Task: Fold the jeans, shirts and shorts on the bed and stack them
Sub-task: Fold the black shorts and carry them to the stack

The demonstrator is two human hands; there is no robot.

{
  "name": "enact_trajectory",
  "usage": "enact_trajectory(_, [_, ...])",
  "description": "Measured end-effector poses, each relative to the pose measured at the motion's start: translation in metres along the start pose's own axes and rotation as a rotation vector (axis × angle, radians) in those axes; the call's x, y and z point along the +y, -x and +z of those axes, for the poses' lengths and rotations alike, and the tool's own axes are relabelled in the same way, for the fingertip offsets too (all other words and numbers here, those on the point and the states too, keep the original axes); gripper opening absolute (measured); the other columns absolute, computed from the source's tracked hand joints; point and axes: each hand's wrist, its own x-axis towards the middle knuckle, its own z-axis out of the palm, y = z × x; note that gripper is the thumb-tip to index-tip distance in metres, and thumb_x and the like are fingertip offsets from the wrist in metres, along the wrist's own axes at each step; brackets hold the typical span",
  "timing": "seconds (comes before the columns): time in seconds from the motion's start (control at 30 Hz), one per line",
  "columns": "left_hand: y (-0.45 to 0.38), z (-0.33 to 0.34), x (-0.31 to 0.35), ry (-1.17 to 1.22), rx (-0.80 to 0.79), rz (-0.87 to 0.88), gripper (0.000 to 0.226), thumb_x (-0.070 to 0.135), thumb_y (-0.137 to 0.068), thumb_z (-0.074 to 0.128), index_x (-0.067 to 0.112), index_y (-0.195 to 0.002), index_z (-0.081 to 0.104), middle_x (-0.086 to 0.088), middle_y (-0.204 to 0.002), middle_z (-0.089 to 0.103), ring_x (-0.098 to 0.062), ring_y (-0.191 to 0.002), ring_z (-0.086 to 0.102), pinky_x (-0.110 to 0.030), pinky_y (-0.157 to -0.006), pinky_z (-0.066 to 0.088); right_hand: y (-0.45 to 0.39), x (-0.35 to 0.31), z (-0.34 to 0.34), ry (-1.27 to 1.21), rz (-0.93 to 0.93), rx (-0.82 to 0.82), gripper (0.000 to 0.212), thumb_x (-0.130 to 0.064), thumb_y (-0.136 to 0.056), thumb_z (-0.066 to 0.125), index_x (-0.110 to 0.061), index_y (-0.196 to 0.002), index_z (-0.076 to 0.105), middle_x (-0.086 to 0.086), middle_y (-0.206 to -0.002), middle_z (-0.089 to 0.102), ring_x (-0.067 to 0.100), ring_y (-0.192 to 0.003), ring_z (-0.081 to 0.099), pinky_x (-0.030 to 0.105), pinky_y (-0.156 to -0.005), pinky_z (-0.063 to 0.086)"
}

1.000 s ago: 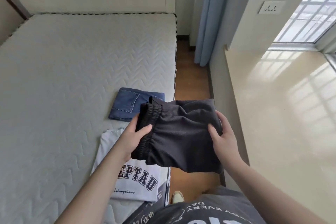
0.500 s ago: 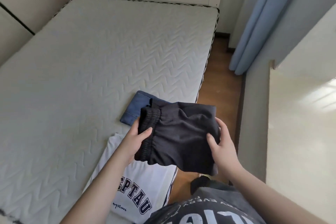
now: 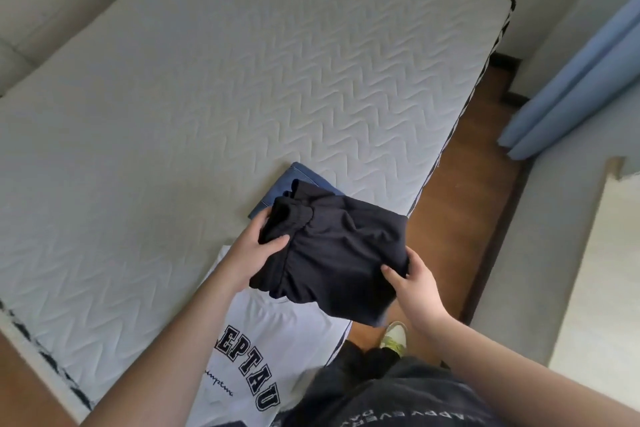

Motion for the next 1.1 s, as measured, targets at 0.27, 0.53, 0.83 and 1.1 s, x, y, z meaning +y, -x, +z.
enact_trajectory(0.27, [-0.075,-0.042,-0.014,-0.095,-0.089,-0.051,0.056,0.033,-0.077,0.069,0.075,-0.108,0.048,0.039,-0.121,0.058,0.012,-0.115,0.054,-0.028,-0.101,0.041,-0.051,0.021,0.047,-0.260,0.311,-0.027,0.035,0.001,-0.083,0.070,-0.021,-0.109,0.061,-0.002,-0.100,0.074,0.016,-0.089,0.073,0.030,-0.070,0.057])
enact_trajectory(0.53, [-0.174,-0.049,-0.039,-0.280,-0.149,-0.136,0.057,0.023,-0.096,0.059,0.062,-0.131,0.036,0.032,-0.126,0.052,-0.007,-0.120,0.053,-0.028,-0.098,0.042,-0.123,0.049,0.078,-0.180,0.399,-0.047,0.034,-0.004,-0.086,0.070,-0.027,-0.106,0.057,-0.011,-0.111,0.065,0.013,-0.093,0.069,0.031,-0.073,0.060])
enact_trajectory(0.83, [-0.260,-0.052,-0.076,-0.472,-0.125,-0.182,0.075,0.034,-0.093,0.065,0.044,-0.149,0.016,0.017,-0.144,0.043,-0.015,-0.130,0.047,-0.032,-0.103,0.038,-0.213,0.080,0.110,-0.078,0.534,-0.048,0.044,-0.011,-0.088,0.071,-0.018,-0.125,0.050,0.000,-0.123,0.058,0.024,-0.106,0.062,0.043,-0.089,0.057])
enact_trajectory(1.1, [-0.309,-0.033,-0.102,-0.543,0.043,-0.233,0.100,0.060,-0.072,0.077,0.018,-0.150,0.032,-0.001,-0.149,0.043,-0.023,-0.134,0.045,-0.042,-0.110,0.040,-0.248,0.081,0.115,-0.012,0.477,0.022,0.056,-0.059,-0.077,0.072,-0.033,-0.118,0.045,-0.020,-0.103,0.059,0.004,-0.095,0.059,0.019,-0.068,0.046])
